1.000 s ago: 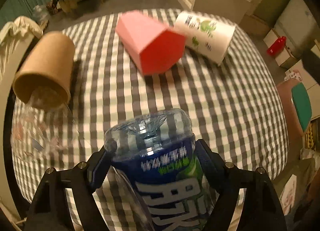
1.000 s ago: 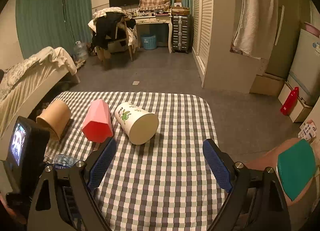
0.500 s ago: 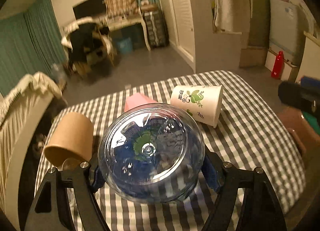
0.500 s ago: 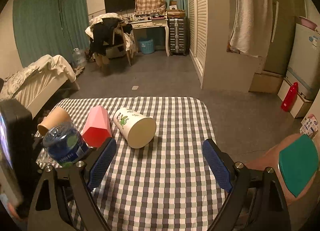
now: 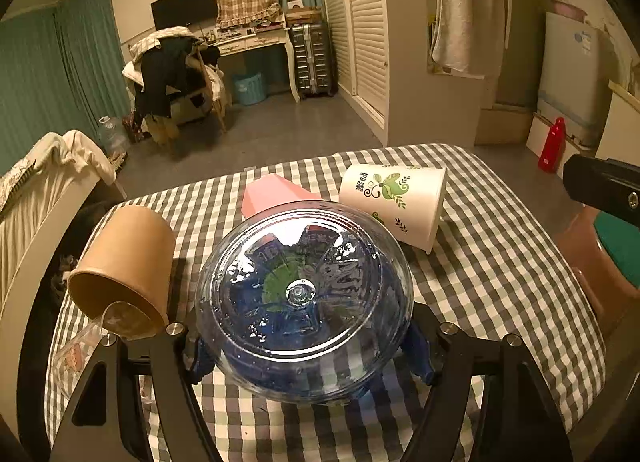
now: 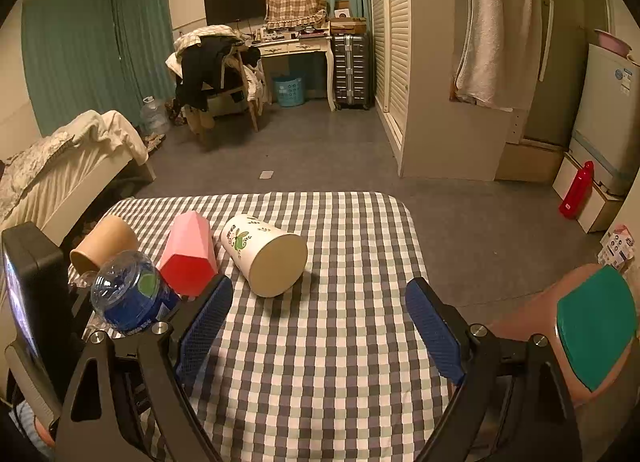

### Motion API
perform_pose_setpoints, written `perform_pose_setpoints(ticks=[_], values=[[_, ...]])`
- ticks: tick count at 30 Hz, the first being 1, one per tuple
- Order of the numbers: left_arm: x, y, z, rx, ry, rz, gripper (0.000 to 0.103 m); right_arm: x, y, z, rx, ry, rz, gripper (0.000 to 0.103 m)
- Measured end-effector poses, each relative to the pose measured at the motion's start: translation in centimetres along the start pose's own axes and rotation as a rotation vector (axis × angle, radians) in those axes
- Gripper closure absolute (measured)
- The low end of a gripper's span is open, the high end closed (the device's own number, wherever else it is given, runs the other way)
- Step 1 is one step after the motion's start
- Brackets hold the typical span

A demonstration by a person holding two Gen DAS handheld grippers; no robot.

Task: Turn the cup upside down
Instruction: 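Rotate the held blue bottle upright with the left tool, cap up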

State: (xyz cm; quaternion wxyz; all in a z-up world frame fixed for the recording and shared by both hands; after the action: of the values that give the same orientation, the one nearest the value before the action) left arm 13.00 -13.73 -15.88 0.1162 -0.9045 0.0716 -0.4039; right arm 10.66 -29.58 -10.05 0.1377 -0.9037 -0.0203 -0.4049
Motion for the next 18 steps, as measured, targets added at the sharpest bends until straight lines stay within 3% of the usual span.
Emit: perform_pose_setpoints(ticks=[8, 18], values=[[0.1, 0.8, -0.4, -0.022, 0.013, 0.02, 0.017, 0.1, 0.8, -0.3, 0.0, 0.007, 0.029, 0.015], [2.3, 0.5, -2.5, -0.029, 0.061, 0.0, 0.016, 0.3, 1.4, -1.1, 0.032, 0.03, 0.061, 0.015]])
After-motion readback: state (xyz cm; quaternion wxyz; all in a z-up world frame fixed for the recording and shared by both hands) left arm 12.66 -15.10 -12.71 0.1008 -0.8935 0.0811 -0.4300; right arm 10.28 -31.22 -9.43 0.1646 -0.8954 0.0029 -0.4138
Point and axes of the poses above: each gripper's, at about its wrist camera, not at the fingertips, and z roughly the way its jaws point, y to its right, x to its top, the point moved 10 cm from there along z, roughly the way its jaws point, and after that the axes turned 14 degrees about x, right-handed, at the moved point
